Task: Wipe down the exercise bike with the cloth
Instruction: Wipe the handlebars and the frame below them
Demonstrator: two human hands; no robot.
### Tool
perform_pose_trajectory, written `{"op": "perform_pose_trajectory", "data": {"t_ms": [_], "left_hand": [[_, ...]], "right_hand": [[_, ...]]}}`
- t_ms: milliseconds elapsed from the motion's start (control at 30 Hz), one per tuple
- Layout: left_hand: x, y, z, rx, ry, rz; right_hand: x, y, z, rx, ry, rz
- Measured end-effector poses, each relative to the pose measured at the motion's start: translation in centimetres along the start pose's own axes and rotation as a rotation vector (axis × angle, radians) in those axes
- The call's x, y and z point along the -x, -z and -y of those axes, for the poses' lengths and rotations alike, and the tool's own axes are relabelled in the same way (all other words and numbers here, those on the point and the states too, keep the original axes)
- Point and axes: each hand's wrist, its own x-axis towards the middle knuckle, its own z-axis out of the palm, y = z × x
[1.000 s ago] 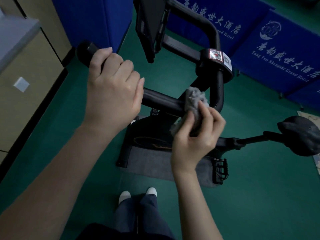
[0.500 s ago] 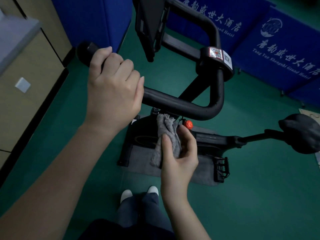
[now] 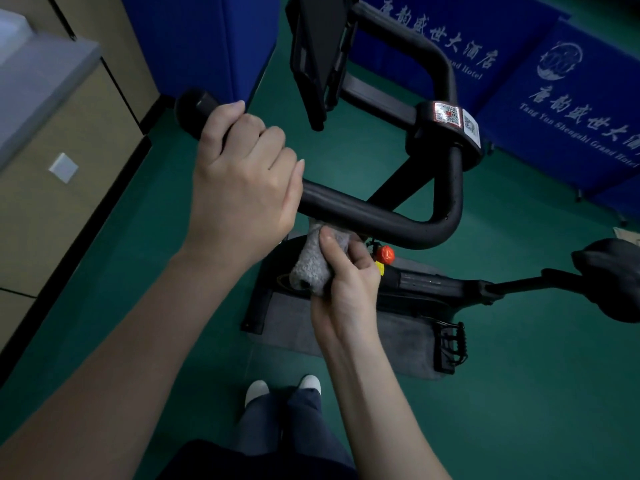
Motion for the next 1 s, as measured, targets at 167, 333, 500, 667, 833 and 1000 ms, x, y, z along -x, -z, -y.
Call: {"op": "perform_pose_trajectory", "data": {"t_ms": [167,333,500,667,833,1000], "left_hand": [[0.0,-0.2,0.1,-0.006,-0.005,-0.015],[0.0,-0.2,0.2,0.001,-0.013,-0.024],[-0.1,-0.3,0.1,0.006,-0.003,-0.028],[0.1,-0.2,0.1,0.001,-0.015,-0.033],[0.0,-0.4,0.1,0.007,0.003,-0.042],[0.2,-0.4,0.2,0.002,0.003,-0.040]], "right_hand": [[-0.2,-0.3,-0.3,-0.004,0.023,-0.007],[-0.7,1.7,1.5,0.016,0.125,-0.148],[-0.3,0.0,0.0,0.080,0.078,-0.105],[0.0,1.4,1.3,0.039,0.071,-0.135],[0.4,3.0,2.2,0.016,0.144,-0.177],[0.8,2.6,1.4,0.112,0.142,-0.156]]}}
